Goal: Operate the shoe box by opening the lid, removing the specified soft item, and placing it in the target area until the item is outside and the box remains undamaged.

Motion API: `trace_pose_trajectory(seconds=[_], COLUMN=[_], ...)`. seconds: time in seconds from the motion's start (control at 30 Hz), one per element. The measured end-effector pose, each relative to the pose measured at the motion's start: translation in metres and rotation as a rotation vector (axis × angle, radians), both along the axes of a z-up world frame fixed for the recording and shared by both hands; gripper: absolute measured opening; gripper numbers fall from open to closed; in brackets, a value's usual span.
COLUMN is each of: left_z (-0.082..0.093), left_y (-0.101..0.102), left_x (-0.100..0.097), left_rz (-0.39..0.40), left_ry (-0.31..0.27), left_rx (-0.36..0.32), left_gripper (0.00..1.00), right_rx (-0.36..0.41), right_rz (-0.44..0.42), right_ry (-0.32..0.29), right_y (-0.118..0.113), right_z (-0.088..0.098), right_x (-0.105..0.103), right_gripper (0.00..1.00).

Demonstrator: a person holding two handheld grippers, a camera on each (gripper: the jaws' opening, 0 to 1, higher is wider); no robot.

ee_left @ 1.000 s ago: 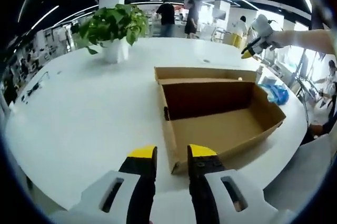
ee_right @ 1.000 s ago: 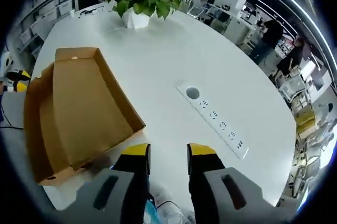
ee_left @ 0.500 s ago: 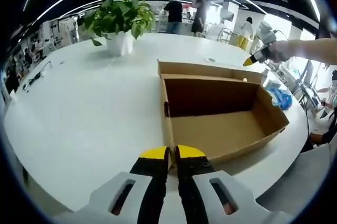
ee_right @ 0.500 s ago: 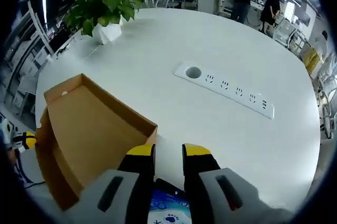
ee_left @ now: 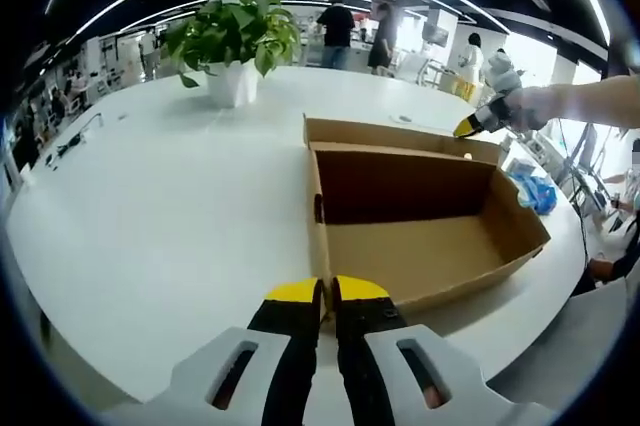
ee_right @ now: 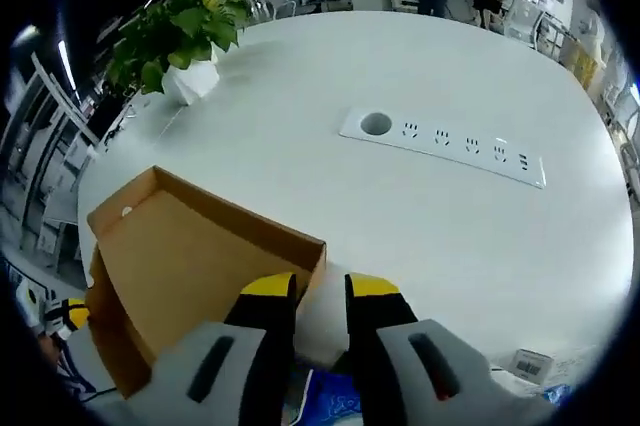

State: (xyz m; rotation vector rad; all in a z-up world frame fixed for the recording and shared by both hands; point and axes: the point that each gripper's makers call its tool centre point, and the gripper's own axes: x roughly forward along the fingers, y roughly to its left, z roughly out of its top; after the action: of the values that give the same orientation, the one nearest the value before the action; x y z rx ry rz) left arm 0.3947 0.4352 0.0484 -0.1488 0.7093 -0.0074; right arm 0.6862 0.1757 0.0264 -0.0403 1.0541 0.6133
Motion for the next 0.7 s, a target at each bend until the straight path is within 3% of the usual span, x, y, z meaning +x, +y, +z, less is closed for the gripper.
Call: trace_pose_trajectory(seconds=[0.33, 0.53, 0.7], left_z=[0.000, -0.001, 0.000], left_y=[0.000, 0.000, 0.000], left_x=[0.000, 0.000, 0.000], left_rz=[-0.001, 0.007, 0.009], left_ry=[0.001, -0.002, -0.010], left_rx=[0.009, -0.001, -0.003], left_gripper=[0.02, 0.02, 0.01], right_rx=[0.017, 0.021, 0.013], right_rz=[0.001, -0.036, -0.017], right_ry=[0.052, 0.068, 0.046], right_y=[0.012, 0.006, 0.004], right_z=[-0.012, -0.016, -0.015], right_x=[-0.019, -0.022, -0.019], right_gripper=[0.08, 0.07, 0.06])
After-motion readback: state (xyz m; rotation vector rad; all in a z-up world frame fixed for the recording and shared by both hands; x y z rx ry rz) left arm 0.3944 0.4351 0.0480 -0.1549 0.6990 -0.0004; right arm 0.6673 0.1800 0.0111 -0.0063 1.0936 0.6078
